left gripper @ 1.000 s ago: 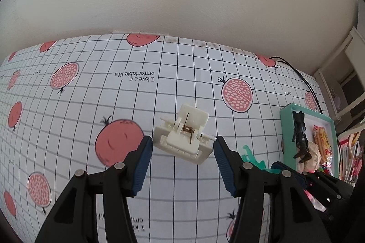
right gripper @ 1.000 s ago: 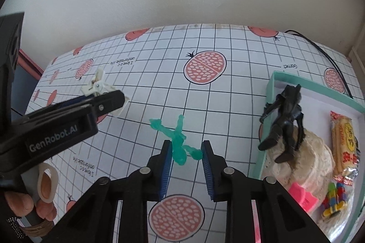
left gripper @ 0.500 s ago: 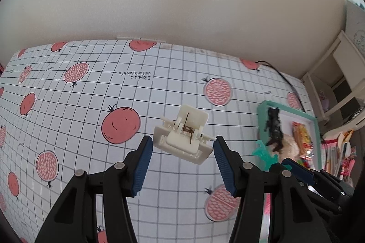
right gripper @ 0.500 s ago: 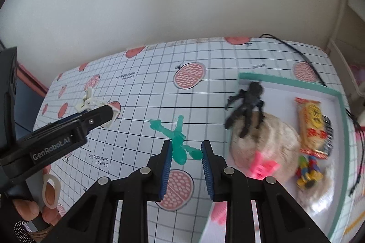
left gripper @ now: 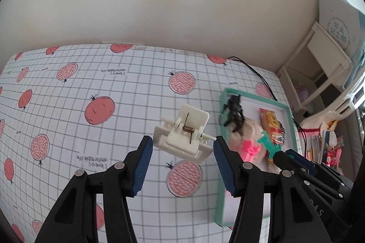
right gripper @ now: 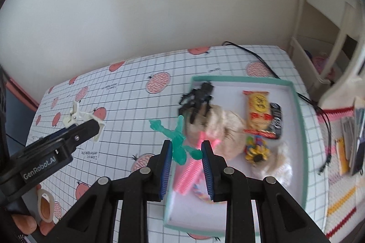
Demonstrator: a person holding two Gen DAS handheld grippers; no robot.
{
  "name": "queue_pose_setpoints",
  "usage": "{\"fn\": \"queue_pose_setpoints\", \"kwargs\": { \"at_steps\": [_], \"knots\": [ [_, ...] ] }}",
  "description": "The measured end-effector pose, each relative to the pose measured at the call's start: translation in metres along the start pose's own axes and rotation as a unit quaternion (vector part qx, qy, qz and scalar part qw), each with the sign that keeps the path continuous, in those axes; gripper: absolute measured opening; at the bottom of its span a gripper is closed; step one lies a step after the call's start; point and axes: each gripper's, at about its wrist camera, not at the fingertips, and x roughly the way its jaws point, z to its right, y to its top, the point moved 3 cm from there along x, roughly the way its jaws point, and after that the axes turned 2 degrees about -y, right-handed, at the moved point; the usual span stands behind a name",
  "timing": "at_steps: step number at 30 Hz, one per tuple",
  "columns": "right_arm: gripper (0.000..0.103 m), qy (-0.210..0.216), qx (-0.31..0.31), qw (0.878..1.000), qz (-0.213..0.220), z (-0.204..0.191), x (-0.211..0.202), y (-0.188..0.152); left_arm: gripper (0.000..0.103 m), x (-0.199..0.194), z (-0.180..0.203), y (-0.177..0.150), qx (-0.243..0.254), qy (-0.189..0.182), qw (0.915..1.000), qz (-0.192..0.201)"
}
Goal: Organize objects
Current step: 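Carry the green toy with the right gripper while the left gripper carries the claw clip to the tray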
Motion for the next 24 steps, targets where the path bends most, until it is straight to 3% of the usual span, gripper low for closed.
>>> {"fn": "queue_pose_setpoints", "kwargs": {
  "at_steps": [13,24],
  "knots": [
    [0.028,-0.034,0.041,0.999,0.011,0.061,-0.033,-0.018,0.057,0.002,0.074,-0.033,0.049,-0.034,0.998,-0.021],
    [0.028,-0.039,0.053,0.998,0.007,0.088,-0.029,-0.022,0.057,0.028,0.115,-0.06,0.091,-0.04,0.993,-0.065]
  ]
}}
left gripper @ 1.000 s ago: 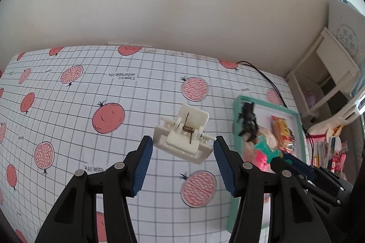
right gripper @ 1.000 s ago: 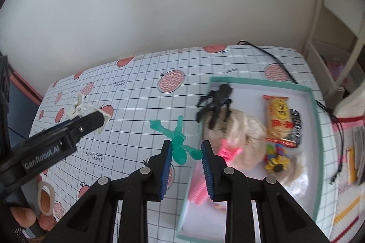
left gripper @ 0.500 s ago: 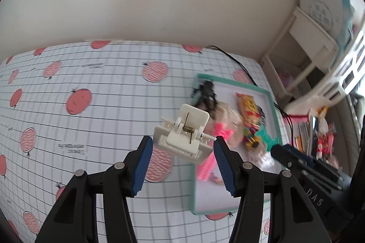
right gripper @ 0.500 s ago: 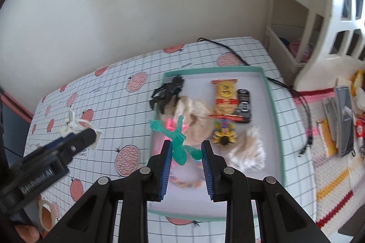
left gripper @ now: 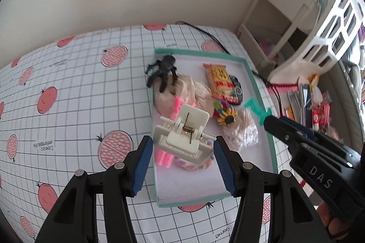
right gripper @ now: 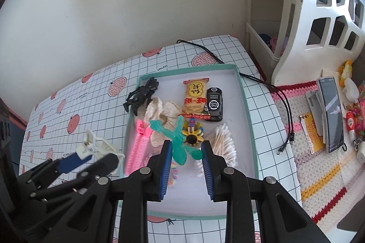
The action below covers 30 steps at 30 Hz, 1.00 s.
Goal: Organize objects
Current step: 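Carry the green toy with the right gripper while the left gripper carries the claw clip to the tray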
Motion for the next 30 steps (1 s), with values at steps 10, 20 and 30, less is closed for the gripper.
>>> {"fn": "queue_pose_setpoints", "kwargs": {
  "at_steps": [10,20,30],
  "knots": [
    [0.028,-0.003,0.0,0.999,-0.033,0.01,0.027,-0.012,0.057,0.038,0.016,-0.019,0.015,-0.009,0.9981,-0.059],
    [0.028,0.003,-0.001,0.998,-0.059,0.01,0.05,-0.022,0.057,0.06,0.018,-0.031,0.024,-0.003,0.9953,-0.094],
    [0.028,0.006,-0.002,0.997,-0.076,0.011,0.063,-0.029,0.057,0.071,0.02,-0.037,0.032,0.001,0.9932,-0.112]
  ]
}}
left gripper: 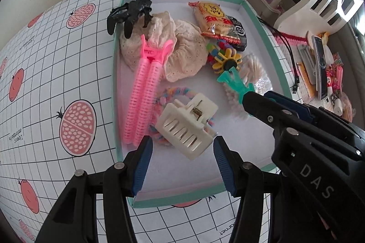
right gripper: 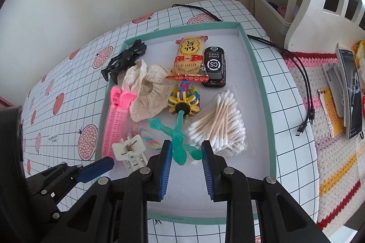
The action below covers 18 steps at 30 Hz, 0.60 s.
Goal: Organize objects
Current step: 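Carry the green toy with the right gripper while the left gripper carries the claw clip to the tray, then open both grippers to release the claw clip and green toy into the tray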
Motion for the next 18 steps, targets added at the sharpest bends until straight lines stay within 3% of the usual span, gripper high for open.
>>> {"fn": "queue_pose_setpoints", "kwargs": {
  "at_steps": [18],
  "knots": [
    [0.035,-0.002,0.001,1.0,-0.016,0.001,0.003,-0.005,0.057,-0.017,-0.005,-0.008,-0.005,-0.005,1.0,0.006]
  ]
}}
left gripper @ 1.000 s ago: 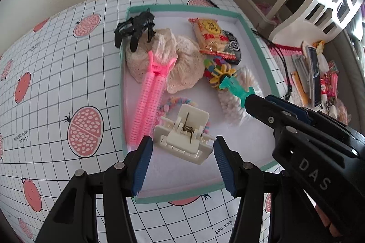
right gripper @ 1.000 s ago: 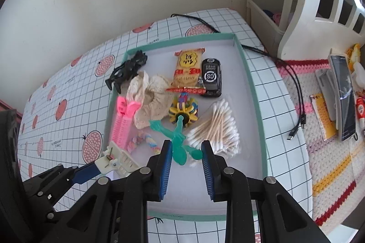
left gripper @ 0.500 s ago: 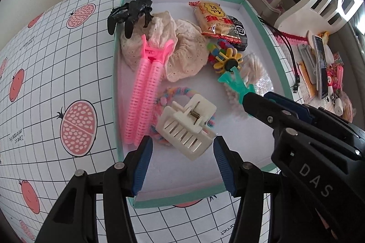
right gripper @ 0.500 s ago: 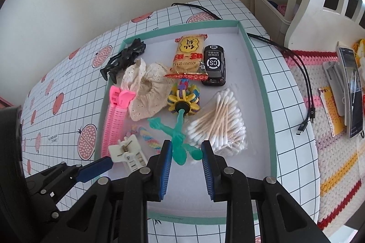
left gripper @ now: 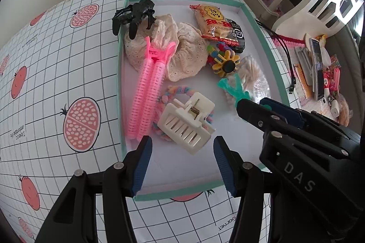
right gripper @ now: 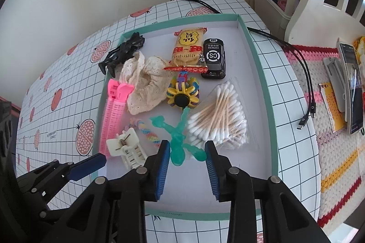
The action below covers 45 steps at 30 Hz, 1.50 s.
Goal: Organize objects
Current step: 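Open both grippers to release the claw clip and green toy into the tray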
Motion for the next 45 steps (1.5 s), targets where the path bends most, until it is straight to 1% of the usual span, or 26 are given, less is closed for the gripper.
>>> {"fn": "queue_pose_setpoints", "kwargs": {
  "at_steps": [6,16,20,23,25,26,29,31,32,34,35,37,38,39,42,45],
  "knots": [
    [0.037,-0.002,-0.002,1.0,0.005,-0.002,-0.003,-0.001,0.058,-0.006,-0.001,-0.001,-0.013,-0.005,0.9999,0.007],
    [0.04,-0.008,-0.004,1.0,0.01,-0.003,-0.008,-0.002,0.059,-0.012,-0.01,-0.001,-0.029,0.001,0.9994,0.017],
    [0.041,-0.008,-0.001,1.0,0.012,-0.002,-0.011,-0.001,0.059,-0.018,-0.02,-0.001,-0.043,0.007,0.9987,0.027],
    [0.041,-0.007,-0.003,1.0,0.014,-0.005,-0.012,-0.001,0.06,-0.024,-0.031,-0.002,-0.065,0.014,0.997,0.039],
    [0.041,-0.007,-0.006,1.0,0.016,-0.007,-0.012,-0.001,0.061,-0.027,-0.038,-0.003,-0.078,0.022,0.9955,0.048],
    [0.042,-0.008,-0.008,1.0,0.017,-0.008,-0.013,-0.001,0.064,-0.029,-0.042,-0.004,-0.085,0.027,0.9947,0.052],
    [0.051,-0.009,-0.011,1.0,0.019,-0.01,-0.013,-0.003,0.075,-0.031,-0.053,-0.005,-0.107,0.041,0.9915,0.061],
    [0.057,-0.009,-0.016,1.0,0.022,-0.013,-0.014,-0.004,0.077,-0.032,-0.062,-0.008,-0.129,0.044,0.9884,0.068],
    [0.061,-0.01,-0.021,0.999,0.023,-0.014,-0.014,-0.005,0.08,-0.031,-0.066,-0.009,-0.138,0.044,0.987,0.07],
    [0.065,-0.01,-0.028,0.999,0.027,-0.018,-0.015,-0.006,0.081,-0.032,-0.074,-0.011,-0.151,0.052,0.9845,0.074],
    [0.069,-0.011,-0.03,0.999,0.029,-0.019,-0.015,-0.007,0.082,-0.032,-0.076,-0.012,-0.155,0.058,0.9833,0.075],
    [0.073,-0.011,-0.032,0.999,0.03,-0.02,-0.015,-0.008,0.09,-0.033,-0.084,-0.015,-0.167,0.065,0.9806,0.079],
    [0.077,-0.011,-0.032,0.999,0.03,-0.021,-0.015,-0.008,0.095,-0.034,-0.088,-0.017,-0.174,0.066,0.979,0.084],
    [0.081,-0.01,-0.033,0.999,0.031,-0.021,-0.015,-0.008,0.096,-0.036,-0.091,-0.018,-0.178,0.068,0.9779,0.086],
    [0.088,-0.011,-0.036,0.999,0.034,-0.024,-0.015,-0.009,0.098,-0.038,-0.098,-0.02,-0.186,0.073,0.9756,0.091],
    [0.092,-0.007,-0.04,0.999,0.033,-0.028,-0.015,-0.01,0.103,-0.041,-0.103,-0.022,-0.192,0.08,0.9734,0.097]
  ]
}}
